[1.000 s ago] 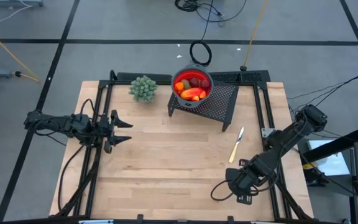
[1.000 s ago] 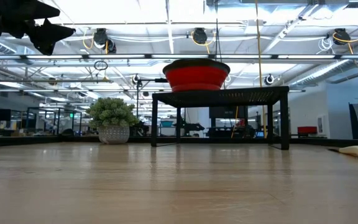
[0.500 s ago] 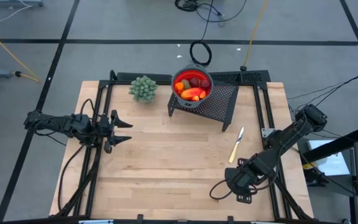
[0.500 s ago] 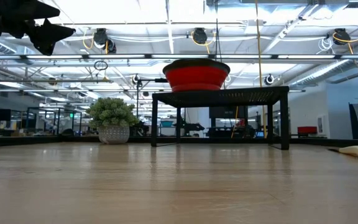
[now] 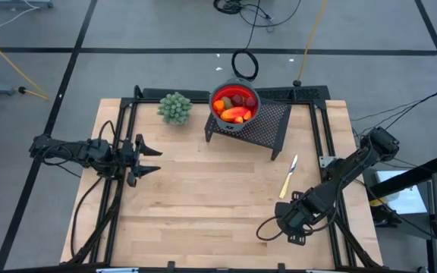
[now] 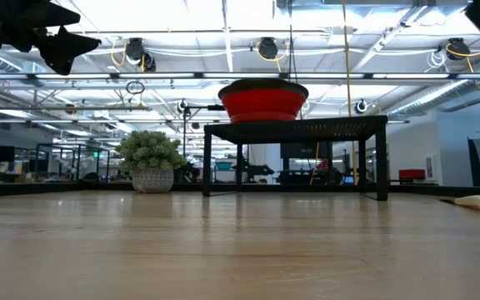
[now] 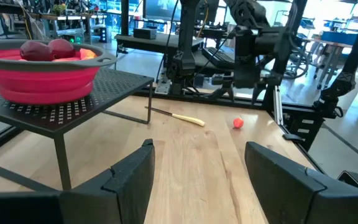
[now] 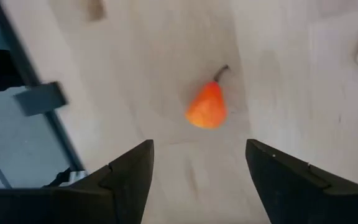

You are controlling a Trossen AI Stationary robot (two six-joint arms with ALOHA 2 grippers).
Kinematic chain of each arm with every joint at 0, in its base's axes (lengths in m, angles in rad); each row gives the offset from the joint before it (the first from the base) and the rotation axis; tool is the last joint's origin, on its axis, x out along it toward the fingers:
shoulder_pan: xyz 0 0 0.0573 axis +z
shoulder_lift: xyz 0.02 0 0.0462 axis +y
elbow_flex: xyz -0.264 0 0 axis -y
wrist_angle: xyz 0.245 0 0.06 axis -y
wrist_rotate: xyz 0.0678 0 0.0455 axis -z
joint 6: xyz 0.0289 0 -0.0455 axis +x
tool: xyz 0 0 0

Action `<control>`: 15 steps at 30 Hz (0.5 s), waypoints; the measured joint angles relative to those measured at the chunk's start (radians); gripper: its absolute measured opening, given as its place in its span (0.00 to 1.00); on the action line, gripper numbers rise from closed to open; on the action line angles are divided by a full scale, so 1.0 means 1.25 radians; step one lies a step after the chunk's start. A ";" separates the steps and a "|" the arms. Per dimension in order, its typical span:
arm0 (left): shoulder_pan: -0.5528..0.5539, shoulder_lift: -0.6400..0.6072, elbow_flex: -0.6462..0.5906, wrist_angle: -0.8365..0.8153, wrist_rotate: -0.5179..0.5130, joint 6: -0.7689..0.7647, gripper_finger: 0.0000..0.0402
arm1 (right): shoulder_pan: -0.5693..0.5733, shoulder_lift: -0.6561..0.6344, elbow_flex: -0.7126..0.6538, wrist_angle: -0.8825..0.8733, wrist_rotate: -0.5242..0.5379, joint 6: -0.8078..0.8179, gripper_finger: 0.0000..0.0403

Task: Pick & Place Fruit
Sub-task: Put the pear into the red strainer bowl

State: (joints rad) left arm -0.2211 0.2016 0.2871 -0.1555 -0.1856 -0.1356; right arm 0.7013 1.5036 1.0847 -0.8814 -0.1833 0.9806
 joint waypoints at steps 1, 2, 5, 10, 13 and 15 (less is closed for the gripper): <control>0.000 0.000 0.000 0.000 0.000 0.000 0.62 | 0.000 0.000 -0.011 0.003 0.000 0.009 0.61; 0.000 0.000 0.000 0.000 0.000 0.000 0.62 | 0.000 0.000 -0.022 0.008 0.000 0.017 0.61; 0.000 0.000 0.000 0.000 0.000 0.000 0.62 | 0.000 0.000 -0.052 0.046 0.000 0.024 0.61; 0.000 0.000 0.000 0.000 0.000 -0.005 0.62 | 0.000 0.000 -0.085 0.118 0.001 0.021 0.60; 0.000 0.000 0.000 0.000 0.000 -0.007 0.62 | 0.000 0.000 -0.104 0.135 0.001 0.021 0.57; 0.000 0.000 0.000 0.001 0.000 -0.007 0.62 | 0.000 0.000 -0.111 0.146 0.002 0.019 0.55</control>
State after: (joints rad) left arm -0.2214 0.2016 0.2871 -0.1547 -0.1856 -0.1448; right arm 0.7013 1.5036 0.9463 -0.6984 -0.1811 1.0041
